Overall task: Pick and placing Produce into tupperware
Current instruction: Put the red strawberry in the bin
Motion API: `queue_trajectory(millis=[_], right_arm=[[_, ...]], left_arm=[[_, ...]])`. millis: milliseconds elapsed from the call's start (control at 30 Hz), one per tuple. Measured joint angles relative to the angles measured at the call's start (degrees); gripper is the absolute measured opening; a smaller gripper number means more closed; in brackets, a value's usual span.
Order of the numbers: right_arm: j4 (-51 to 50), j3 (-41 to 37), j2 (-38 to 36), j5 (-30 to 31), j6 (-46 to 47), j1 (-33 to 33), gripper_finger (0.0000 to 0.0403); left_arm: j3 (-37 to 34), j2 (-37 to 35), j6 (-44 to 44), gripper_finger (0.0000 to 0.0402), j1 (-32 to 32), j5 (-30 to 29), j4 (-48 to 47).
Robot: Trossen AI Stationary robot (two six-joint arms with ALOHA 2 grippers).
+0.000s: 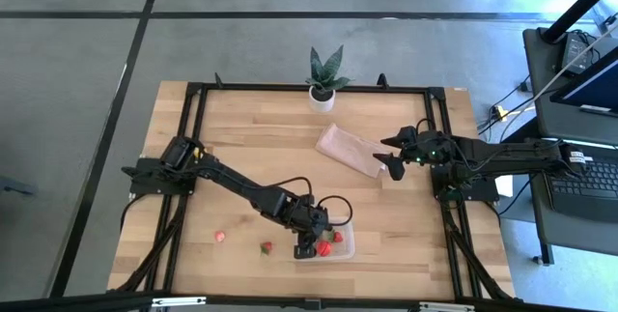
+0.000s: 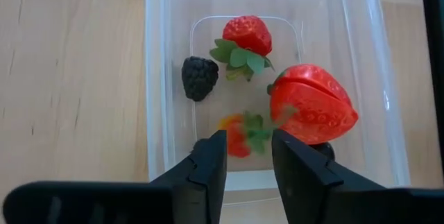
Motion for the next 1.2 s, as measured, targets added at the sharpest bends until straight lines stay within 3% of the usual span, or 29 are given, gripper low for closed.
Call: queue_trajectory(millis=[733, 1000, 1200], right_arm=[[0.0, 0.0, 0.0, 0.0, -0.1, 0.0, 0.0312], [0.0, 0.0, 0.0, 0.0, -0.2, 0.0, 0.0312], [0.0, 0.0, 0.0, 0.0, -0.4, 0.0, 0.0312]], left_arm=[[2.7, 0.0, -4.1, 0.0084, 0.4, 0.1, 0.4], [10.1, -0.1, 3.8, 0.0157, 0.5, 4.6, -1.0], [15.9, -0.1, 7.7, 0.0239, 1.3, 2.4, -14.5]])
